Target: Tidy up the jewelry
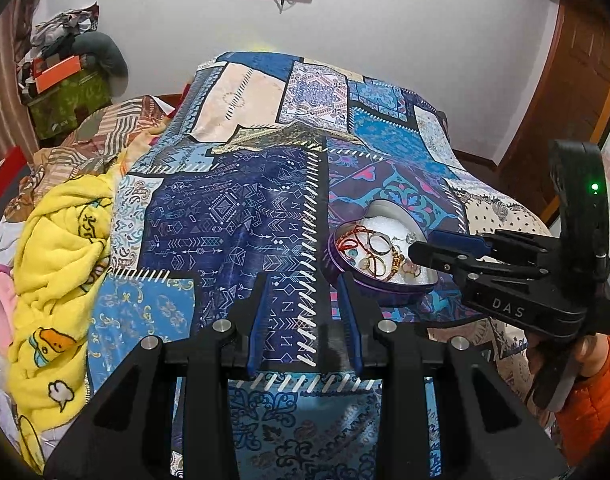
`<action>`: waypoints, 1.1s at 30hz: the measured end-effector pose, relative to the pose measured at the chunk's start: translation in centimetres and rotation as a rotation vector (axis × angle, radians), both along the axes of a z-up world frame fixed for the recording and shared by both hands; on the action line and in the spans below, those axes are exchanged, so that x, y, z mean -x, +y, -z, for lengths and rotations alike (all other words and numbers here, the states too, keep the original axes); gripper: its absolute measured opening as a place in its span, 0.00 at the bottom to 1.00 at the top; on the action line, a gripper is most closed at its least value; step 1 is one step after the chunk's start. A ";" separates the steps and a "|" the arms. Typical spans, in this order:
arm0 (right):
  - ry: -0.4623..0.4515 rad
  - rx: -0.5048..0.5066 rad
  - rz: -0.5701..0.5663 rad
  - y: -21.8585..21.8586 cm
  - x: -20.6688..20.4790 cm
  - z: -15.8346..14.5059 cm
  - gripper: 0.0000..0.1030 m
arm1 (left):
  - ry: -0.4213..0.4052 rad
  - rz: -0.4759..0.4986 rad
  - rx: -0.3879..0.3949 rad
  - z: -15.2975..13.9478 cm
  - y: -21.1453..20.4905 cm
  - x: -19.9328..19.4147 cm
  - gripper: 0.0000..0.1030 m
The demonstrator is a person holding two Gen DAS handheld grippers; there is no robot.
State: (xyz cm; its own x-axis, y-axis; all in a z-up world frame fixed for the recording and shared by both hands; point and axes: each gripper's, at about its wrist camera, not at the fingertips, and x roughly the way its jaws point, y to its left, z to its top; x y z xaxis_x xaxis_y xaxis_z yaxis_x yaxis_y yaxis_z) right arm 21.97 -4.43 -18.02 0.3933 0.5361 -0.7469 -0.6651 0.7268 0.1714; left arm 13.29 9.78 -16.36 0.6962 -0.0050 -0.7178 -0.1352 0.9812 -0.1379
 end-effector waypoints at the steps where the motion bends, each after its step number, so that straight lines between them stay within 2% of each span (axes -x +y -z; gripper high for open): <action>1: 0.001 -0.002 0.001 -0.1 0.0 -0.2 0.28 | -0.003 0.000 0.000 -0.2 0.0 0.1 0.32; 5: -0.035 -0.032 0.020 -1.1 0.8 -2.4 0.28 | -0.031 0.003 -0.001 -1.4 -0.2 0.4 0.32; 10: -0.129 -0.125 0.064 -4.1 2.9 -7.5 0.28 | -0.109 0.014 -0.006 -4.5 -0.9 1.5 0.32; 15: -0.268 -0.239 0.122 -7.4 7.1 -14.0 0.28 | -0.249 0.039 -0.036 -9.8 -2.4 3.9 0.32; 17: -0.334 -0.278 0.138 -8.7 9.3 -16.5 0.28 | -0.329 0.042 -0.063 -12.5 -3.3 5.6 0.32; 22: -0.461 -0.341 0.167 -10.3 14.4 -20.4 0.29 | -0.495 0.036 -0.099 -17.4 -4.8 10.0 0.34; 24: -0.497 -0.355 0.177 -10.5 16.1 -21.3 0.34 | -0.558 0.030 -0.104 -19.0 -5.3 12.1 0.39; 26: -0.527 -0.370 0.192 -10.7 17.6 -21.9 0.50 | -0.601 0.026 -0.113 -20.0 -5.6 13.7 0.43; 27: -0.544 -0.376 0.203 -10.7 18.5 -22.1 0.55 | -0.623 0.023 -0.121 -20.6 -5.8 14.7 0.47; 29: -0.579 -0.381 0.228 -10.7 19.8 -22.5 0.69 | -0.653 0.012 -0.134 -21.2 -6.0 16.1 0.55; 31: -0.603 -0.378 0.249 -10.6 20.3 -22.6 0.78 | -0.667 0.009 -0.149 -21.5 -6.2 17.1 0.58; 32: -0.612 -0.376 0.257 -10.5 20.5 -22.6 0.81 | -0.672 0.004 -0.162 -21.7 -6.4 17.6 0.63; 33: -0.618 -0.375 0.263 -10.5 20.6 -22.5 0.82 | -0.673 0.000 -0.166 -21.7 -6.4 18.0 0.72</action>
